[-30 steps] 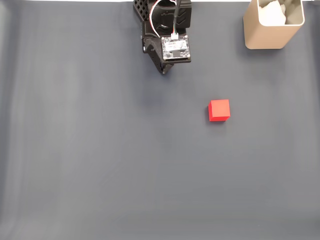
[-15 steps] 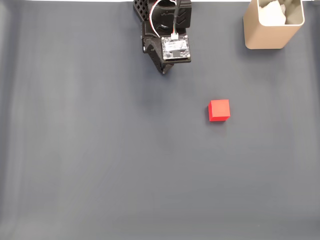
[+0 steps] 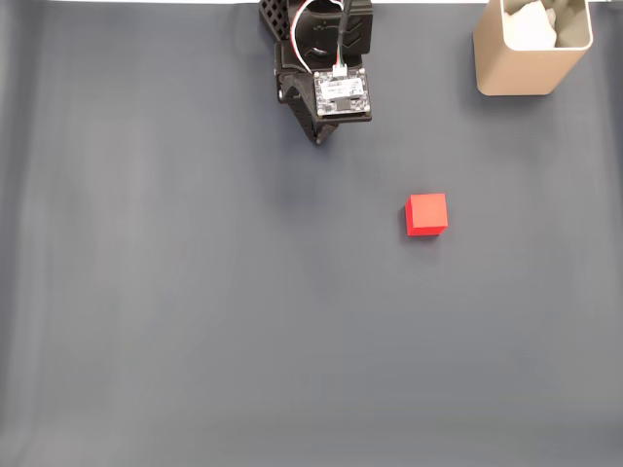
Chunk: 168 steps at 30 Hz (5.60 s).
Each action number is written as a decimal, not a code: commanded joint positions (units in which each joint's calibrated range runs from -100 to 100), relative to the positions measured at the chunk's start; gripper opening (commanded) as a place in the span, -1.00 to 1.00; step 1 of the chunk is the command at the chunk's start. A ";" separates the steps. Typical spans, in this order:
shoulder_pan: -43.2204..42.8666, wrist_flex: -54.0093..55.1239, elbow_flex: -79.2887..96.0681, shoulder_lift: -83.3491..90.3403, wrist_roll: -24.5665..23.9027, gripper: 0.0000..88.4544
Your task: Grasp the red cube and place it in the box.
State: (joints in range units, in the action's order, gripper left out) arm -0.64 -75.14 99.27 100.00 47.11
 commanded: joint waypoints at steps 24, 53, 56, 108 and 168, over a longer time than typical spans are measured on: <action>-0.60 -0.89 0.55 -0.09 -0.05 -0.98; -0.96 22.91 -4.92 -7.44 -2.34 -1.00; -1.74 23.56 -10.12 -11.77 -3.13 -1.00; -19.49 4.52 -74.48 -63.78 -9.33 -0.47; -15.80 28.40 -54.70 -75.03 -8.01 -0.21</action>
State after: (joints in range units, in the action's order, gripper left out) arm -15.97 -47.44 44.63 24.92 39.39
